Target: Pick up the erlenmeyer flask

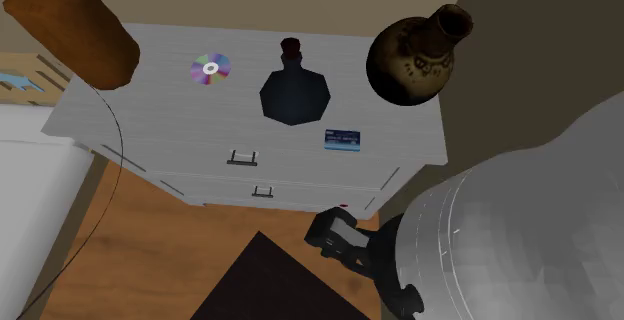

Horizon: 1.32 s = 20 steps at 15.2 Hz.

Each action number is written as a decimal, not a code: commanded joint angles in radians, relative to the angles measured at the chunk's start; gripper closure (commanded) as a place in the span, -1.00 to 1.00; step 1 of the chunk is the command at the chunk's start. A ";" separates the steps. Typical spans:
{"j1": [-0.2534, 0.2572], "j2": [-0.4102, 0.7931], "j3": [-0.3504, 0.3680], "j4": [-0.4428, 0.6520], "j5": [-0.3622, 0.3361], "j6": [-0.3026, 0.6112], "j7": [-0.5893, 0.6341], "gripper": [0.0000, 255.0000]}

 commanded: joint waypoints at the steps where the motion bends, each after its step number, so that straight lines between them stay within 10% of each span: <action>1: 0.000 0.000 0.000 0.000 0.000 0.000 0.000 -1.00; 20: 0.084 0.612 0.309 0.428 0.051 0.217 0.373 -1.00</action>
